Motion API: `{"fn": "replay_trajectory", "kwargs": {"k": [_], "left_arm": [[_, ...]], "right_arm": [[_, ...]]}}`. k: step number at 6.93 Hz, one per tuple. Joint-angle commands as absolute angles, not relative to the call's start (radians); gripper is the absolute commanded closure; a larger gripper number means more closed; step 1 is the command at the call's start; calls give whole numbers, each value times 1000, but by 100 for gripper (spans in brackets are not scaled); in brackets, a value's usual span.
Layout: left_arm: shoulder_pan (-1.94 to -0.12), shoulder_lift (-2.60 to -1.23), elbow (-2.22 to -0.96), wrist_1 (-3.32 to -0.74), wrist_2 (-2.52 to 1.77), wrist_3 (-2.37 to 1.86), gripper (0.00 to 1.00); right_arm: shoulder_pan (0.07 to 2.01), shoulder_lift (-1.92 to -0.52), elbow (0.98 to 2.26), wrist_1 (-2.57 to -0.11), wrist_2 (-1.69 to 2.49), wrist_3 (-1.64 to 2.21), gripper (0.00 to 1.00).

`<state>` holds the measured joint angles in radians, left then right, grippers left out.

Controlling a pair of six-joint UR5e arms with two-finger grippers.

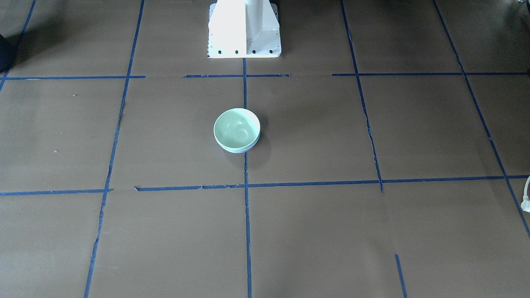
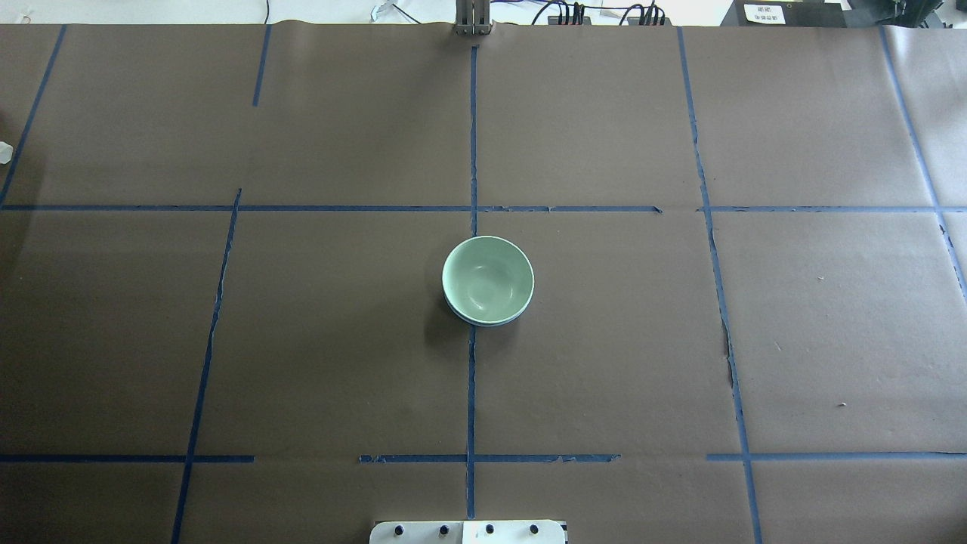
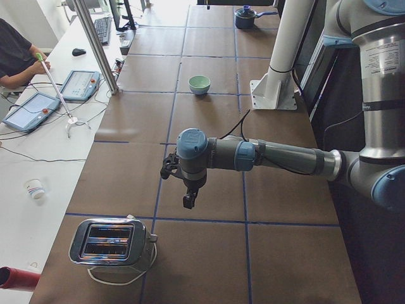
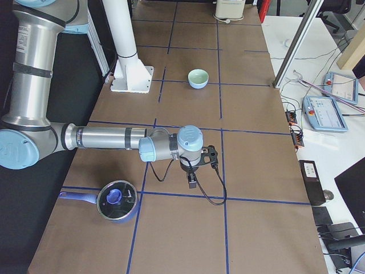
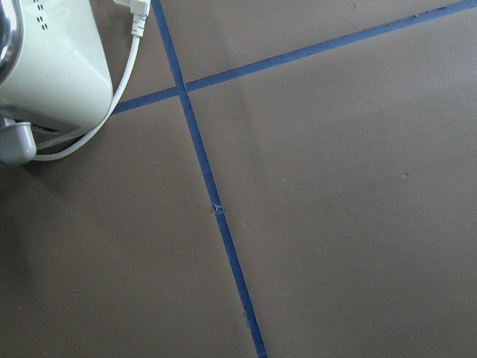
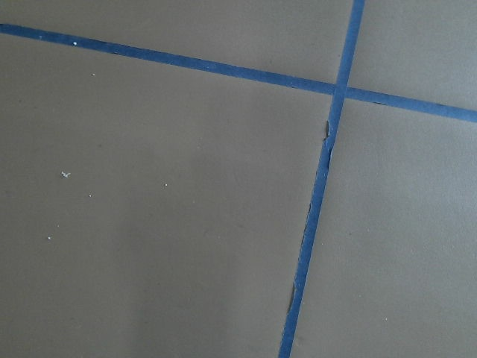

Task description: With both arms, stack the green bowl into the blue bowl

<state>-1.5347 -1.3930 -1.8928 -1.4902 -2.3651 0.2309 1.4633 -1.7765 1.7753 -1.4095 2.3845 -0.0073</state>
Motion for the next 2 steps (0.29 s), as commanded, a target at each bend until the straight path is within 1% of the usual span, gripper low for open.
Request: {"fn": "replay_trajectory", "kwargs": {"k": [1, 2], "left_arm": [[-1536, -1391, -1896, -1482, -2359, 235, 0], [-1536, -1391, -1898, -1482, -2359, 233, 0]], "right_arm": [[1470, -1763, 1775, -1411, 2385, -8, 0], [1470, -1763, 1775, -1411, 2387, -8, 0]]}}
